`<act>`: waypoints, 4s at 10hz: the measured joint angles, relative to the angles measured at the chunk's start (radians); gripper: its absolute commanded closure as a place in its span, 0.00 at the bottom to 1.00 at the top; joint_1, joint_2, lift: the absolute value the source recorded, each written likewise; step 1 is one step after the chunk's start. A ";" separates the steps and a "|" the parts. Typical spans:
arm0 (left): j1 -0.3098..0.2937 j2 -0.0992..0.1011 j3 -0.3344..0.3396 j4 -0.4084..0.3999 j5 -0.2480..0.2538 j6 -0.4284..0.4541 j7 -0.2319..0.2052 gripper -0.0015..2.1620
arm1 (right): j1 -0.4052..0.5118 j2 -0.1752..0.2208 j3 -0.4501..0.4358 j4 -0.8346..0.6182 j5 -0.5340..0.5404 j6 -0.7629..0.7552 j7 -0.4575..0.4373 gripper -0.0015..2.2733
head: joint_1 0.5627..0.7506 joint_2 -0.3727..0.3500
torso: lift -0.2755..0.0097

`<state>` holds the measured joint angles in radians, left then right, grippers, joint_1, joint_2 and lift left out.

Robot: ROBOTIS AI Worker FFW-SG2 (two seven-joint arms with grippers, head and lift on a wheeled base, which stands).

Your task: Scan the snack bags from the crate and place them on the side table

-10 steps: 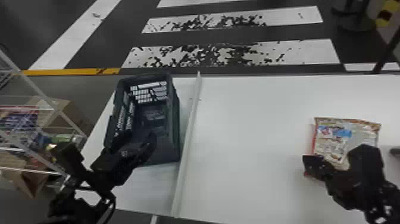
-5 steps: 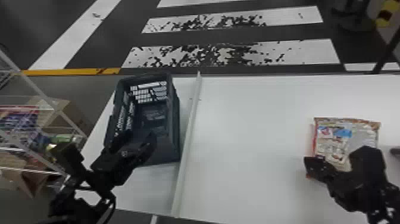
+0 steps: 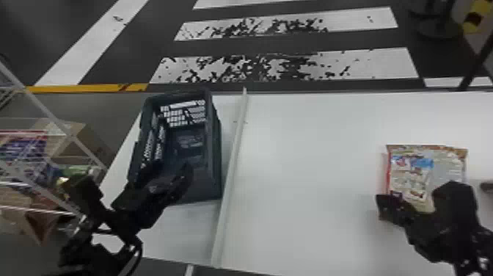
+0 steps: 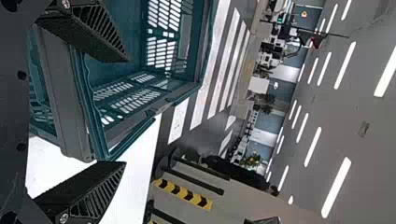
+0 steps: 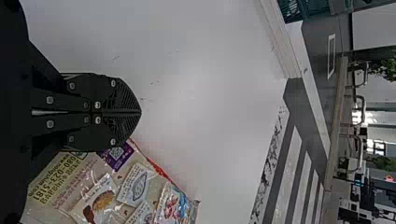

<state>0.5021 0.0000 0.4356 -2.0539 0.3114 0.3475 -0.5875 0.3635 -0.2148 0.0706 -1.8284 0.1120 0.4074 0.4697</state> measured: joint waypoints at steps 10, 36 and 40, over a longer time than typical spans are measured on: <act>-0.005 0.000 -0.002 0.003 -0.001 0.005 0.000 0.04 | 0.014 -0.004 -0.025 -0.007 0.011 0.003 0.014 0.99 | 0.70 0.77 | 0.63; -0.045 0.000 0.012 0.070 0.006 0.004 -0.015 0.04 | -0.164 -0.164 -0.378 0.200 -0.147 0.329 0.079 0.97 | 0.70 0.30 | 0.63; -0.036 0.000 0.012 0.039 0.006 0.018 -0.015 0.04 | -0.133 -0.159 -0.394 0.146 -0.144 0.335 0.076 0.99 | 0.70 0.29 | 0.63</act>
<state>0.4661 -0.0001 0.4479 -2.0151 0.3173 0.3651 -0.6026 0.2310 -0.3738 -0.3234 -1.6820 -0.0322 0.7420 0.5452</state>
